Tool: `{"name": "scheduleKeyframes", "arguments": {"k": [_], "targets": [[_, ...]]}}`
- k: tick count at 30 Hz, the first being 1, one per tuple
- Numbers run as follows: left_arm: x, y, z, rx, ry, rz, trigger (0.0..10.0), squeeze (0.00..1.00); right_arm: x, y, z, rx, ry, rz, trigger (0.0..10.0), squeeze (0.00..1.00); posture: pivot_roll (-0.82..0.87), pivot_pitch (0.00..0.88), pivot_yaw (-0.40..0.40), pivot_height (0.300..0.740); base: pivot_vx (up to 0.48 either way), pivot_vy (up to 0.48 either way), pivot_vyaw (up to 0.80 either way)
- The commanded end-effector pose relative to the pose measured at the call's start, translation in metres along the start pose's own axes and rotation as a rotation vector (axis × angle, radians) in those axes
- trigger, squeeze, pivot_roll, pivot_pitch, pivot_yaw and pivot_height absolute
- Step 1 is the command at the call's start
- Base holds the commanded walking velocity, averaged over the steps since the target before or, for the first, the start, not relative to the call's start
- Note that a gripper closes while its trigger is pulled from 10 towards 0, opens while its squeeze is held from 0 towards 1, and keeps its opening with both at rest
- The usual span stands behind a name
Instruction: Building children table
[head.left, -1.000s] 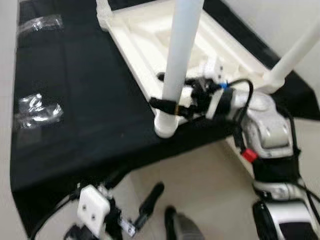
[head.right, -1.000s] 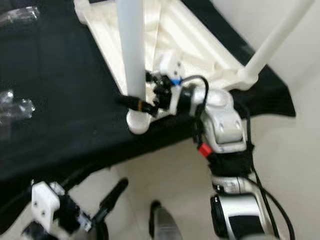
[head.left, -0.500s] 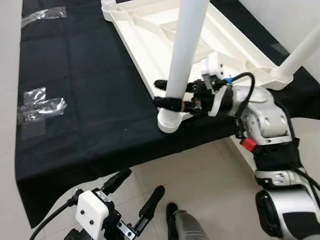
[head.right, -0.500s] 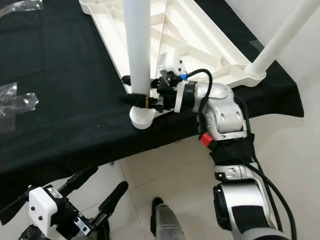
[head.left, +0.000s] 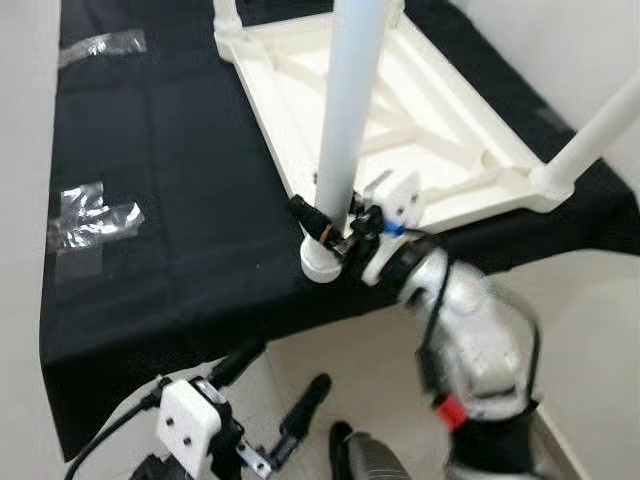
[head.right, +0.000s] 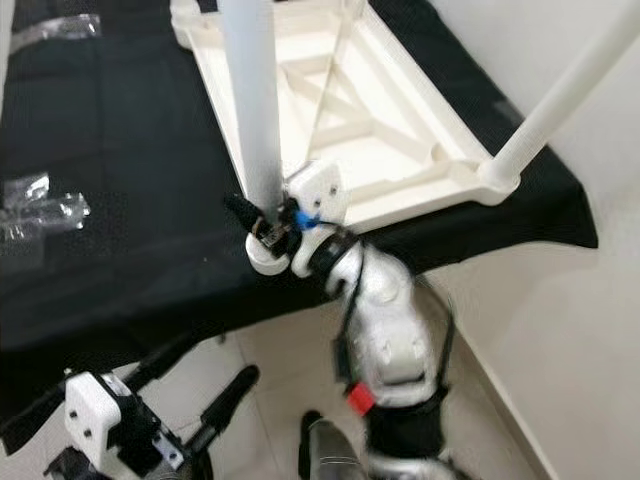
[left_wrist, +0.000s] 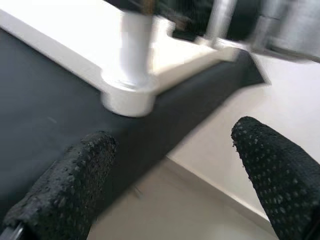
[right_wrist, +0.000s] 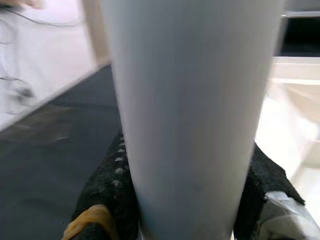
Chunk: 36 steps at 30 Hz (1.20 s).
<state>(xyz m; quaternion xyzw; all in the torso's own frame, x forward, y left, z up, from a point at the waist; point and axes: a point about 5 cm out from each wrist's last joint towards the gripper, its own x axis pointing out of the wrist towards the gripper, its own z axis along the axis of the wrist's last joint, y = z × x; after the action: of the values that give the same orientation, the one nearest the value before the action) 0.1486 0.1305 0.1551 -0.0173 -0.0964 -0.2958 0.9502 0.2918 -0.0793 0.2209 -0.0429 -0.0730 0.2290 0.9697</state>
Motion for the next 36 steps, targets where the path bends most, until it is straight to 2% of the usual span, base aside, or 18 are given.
{"name": "scheduleKeyframes", "arguments": {"k": [1,3,4,5,9,10,17,18,24,26,27,28,29,30,31,33,34,36], "targets": [[-0.003,0.004,-0.006,-0.001,0.022,0.017,10.0,0.0,-0.009,-0.018,-0.054,0.017,0.294,-0.163,0.0,0.0,0.1,0.229,-0.048,0.74,0.0,0.0,0.0],[0.002,0.025,-0.009,0.044,0.014,0.071,10.0,0.0,0.011,-0.022,-0.044,0.016,0.239,-0.168,0.0,0.0,0.11,0.192,-0.05,0.74,0.0,0.0,0.0],[0.002,0.025,-0.009,0.044,0.014,0.071,10.0,0.0,0.011,-0.022,-0.044,0.016,0.239,-0.168,0.0,0.0,0.11,0.192,-0.05,0.74,0.0,0.0,0.0],[0.005,0.035,-0.01,0.069,0.012,0.092,10.0,0.0,0.019,-0.022,-0.04,0.015,0.217,-0.155,10.0,0.0,0.1,0.178,-0.046,0.74,0.0,0.0,0.0],[0.008,0.045,-0.011,0.085,0.004,0.119,10.0,0.0,0.024,-0.022,-0.036,0.012,0.184,-0.112,10.0,0.0,0.1,0.17,-0.041,0.74,0.0,0.0,0.0],[0.012,0.052,-0.011,0.101,-0.003,0.134,10.0,0.0,0.027,-0.026,-0.032,0.029,0.133,-0.092,10.0,1.0,0.1,0.164,-0.038,0.74,0.0,0.0,0.0],[0.02,0.064,-0.012,0.121,-0.015,0.148,10.0,0.0,0.02,-0.042,-0.012,0.059,-0.009,-0.065,10.0,1.0,0.08,0.149,-0.027,0.74,0.0,0.0,0.0],[0.023,0.071,-0.013,0.127,-0.017,0.141,10.0,0.0,0.004,-0.041,-0.007,0.082,-0.058,0.036,10.0,1.0,0.05,0.136,-0.011,0.74,0.0,0.0,0.0],[0.025,0.081,-0.017,0.13,-0.009,0.153,10.0,0.0,-0.024,-0.041,-0.013,0.084,-0.073,0.135,10.0,1.0,0.03,0.117,0.001,0.74,0.0,0.0,0.0],[0.025,0.081,-0.017,0.13,-0.009,0.153,10.0,0.0,-0.024,-0.041,-0.013,0.084,-0.073,0.135,10.0,1.0,0.03,0.117,0.001,0.74,0.0,0.0,0.0],[0.025,0.083,-0.019,0.129,-0.003,0.16,10.0,0.0,-0.034,-0.042,-0.017,0.09,-0.068,0.164,10.0,0.84,0.03,0.112,-0.001,0.74,0.0,0.0,0.0],[0.025,0.083,-0.021,0.138,0.011,0.161,10.0,0.0,-0.045,-0.048,-0.025,0.113,-0.043,0.153,10.0,0.21,0.03,0.107,-0.004,0.74,0.0,0.0,0.0],[0.022,0.083,-0.025,0.143,0.032,0.174,10.0,0.0,-0.058,-0.057,-0.038,0.096,0.004,0.099,10.0,0.0,0.02,0.103,-0.007,0.74,0.0,0.0,0.0],[0.022,0.083,-0.025,0.143,0.032,0.174,10.0,0.0,-0.058,-0.057,-0.038,0.096,0.004,0.099,10.0,0.0,0.02,0.103,-0.007,0.74,0.0,0.0,0.0],[0.018,0.085,-0.032,0.147,0.064,0.215,10.0,0.0,-0.072,-0.069,-0.058,0.095,0.068,-0.02,10.0,0.0,0.01,0.097,-0.01,0.74,0.0,0.0,0.0],[0.018,0.085,-0.032,0.147,0.064,0.215,10.0,0.0,-0.072,-0.069,-0.058,0.095,0.068,-0.02,10.0,0.0,0.01,0.097,-0.01,0.74,0.0,0.0,0.0],[0.014,0.085,-0.039,0.151,0.087,0.267,10.0,0.0,-0.09,-0.073,-0.085,0.159,0.16,-0.191,10.0,0.0,0.01,0.088,-0.006,0.74,0.0,0.0,0.0],[0.013,0.082,-0.042,0.18,0.105,0.268,10.0,0.0,-0.1,-0.068,-0.102,0.155,0.225,-0.245,10.0,0.0,0.01,0.082,-0.004,0.74,0.0,0.0,0.0]]}}
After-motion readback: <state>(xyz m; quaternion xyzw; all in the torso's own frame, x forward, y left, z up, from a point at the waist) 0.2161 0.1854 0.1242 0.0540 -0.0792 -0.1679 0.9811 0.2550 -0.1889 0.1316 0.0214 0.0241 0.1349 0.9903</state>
